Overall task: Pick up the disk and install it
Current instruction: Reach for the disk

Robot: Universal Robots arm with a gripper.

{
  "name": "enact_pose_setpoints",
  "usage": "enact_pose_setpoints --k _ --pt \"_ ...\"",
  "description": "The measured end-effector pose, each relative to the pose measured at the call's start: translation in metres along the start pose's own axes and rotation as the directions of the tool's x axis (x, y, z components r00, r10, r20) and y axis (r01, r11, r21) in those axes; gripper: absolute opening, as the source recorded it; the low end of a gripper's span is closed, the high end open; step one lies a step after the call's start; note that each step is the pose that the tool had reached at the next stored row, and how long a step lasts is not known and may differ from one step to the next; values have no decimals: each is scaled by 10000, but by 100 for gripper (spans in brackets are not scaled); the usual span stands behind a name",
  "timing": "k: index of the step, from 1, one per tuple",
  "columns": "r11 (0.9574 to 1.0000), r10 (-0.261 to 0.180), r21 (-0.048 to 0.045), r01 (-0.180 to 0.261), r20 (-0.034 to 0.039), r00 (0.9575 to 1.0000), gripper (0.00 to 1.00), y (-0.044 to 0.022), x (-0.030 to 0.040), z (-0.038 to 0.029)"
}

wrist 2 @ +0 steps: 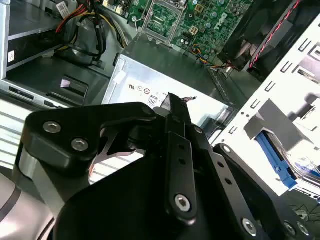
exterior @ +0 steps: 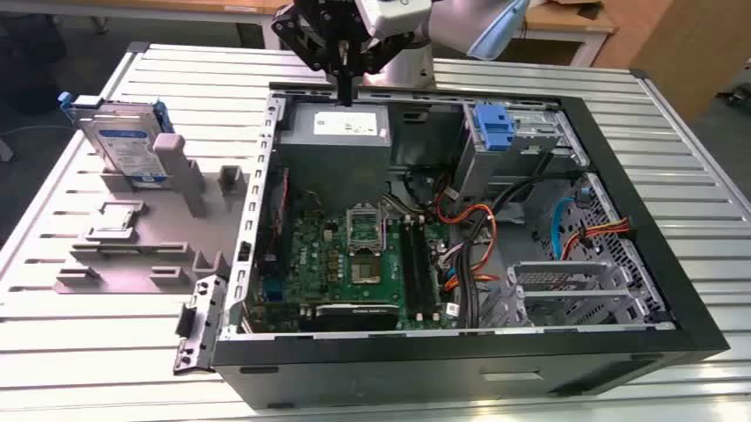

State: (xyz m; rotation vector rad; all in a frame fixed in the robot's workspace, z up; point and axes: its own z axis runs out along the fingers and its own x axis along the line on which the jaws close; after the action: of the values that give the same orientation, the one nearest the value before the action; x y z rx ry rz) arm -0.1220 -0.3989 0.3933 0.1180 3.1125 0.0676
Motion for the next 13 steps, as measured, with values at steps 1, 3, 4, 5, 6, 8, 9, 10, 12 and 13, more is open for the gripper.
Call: enact_pose_setpoints --k 1,3,4,5,6,8,9,10,12,13 --pt "10000 0 0 0 0 10000 10 0 0 0" --pt "10000 0 0 0 0 10000 10 0 0 0" --pt "10000 0 0 0 0 10000 10 0 0 0" --pt "10000 0 0 0 0 10000 10 0 1 0" --pt "10000 2 1 -2 0 10000 10 0 4 -1" --pt "10000 1 0 -1 0 10000 10 -1 15 0" --pt "10000 0 0 0 0 10000 10 -1 19 0" --pt "10000 0 -1 0 0 10000 10 -2 24 0" --pt "10000 0 0 0 0 10000 10 -2 31 -1" --pt "10000 0 0 0 0 10000 10 -3 35 0"
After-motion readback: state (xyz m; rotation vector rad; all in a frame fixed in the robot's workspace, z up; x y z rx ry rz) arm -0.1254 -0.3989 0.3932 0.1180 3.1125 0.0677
